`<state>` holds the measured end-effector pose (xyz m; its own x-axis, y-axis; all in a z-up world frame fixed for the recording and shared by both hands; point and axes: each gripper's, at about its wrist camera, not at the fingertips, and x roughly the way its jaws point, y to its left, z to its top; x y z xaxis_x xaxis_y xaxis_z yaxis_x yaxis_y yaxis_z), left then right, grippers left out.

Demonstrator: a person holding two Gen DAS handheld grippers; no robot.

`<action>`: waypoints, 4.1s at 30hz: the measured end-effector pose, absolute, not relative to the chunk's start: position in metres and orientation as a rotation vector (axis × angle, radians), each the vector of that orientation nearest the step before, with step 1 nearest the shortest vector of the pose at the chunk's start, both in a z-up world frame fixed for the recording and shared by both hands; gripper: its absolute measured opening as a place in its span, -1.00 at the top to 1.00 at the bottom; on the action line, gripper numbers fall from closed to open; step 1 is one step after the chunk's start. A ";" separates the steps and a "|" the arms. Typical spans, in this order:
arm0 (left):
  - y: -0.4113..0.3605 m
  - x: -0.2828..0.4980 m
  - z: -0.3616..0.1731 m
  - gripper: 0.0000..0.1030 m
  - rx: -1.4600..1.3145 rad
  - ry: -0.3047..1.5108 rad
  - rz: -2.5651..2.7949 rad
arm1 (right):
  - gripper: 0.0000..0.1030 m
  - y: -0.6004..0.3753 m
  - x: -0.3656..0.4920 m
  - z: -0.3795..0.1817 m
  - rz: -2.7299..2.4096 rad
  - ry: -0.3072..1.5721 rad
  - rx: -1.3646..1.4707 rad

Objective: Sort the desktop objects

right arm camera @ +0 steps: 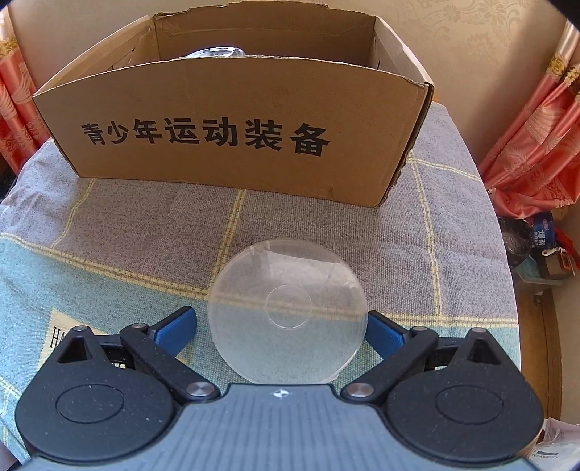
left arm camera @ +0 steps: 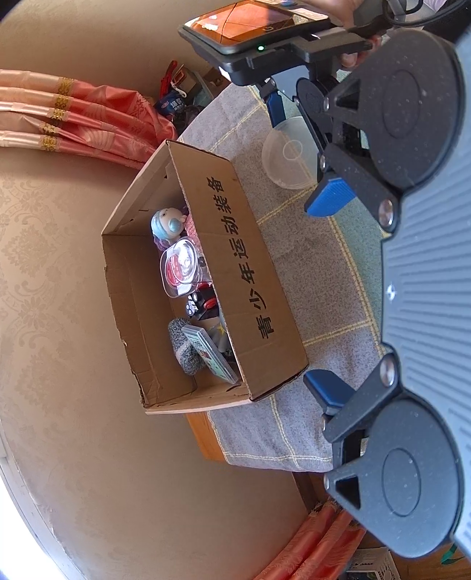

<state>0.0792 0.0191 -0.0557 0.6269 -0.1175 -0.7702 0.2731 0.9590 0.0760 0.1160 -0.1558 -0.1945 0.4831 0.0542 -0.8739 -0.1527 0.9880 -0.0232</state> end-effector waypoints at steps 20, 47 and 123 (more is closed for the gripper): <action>0.030 0.074 -0.060 -0.78 0.144 0.897 -0.222 | -0.79 -0.157 0.124 -0.119 0.182 0.954 -0.156; 0.047 0.084 -0.068 -0.78 0.094 0.878 -0.228 | -0.79 -0.141 0.193 -0.052 0.208 0.800 -0.266; 0.057 0.065 -0.030 -0.79 0.083 0.873 -0.105 | -1.00 -0.151 0.148 0.000 0.131 0.974 0.028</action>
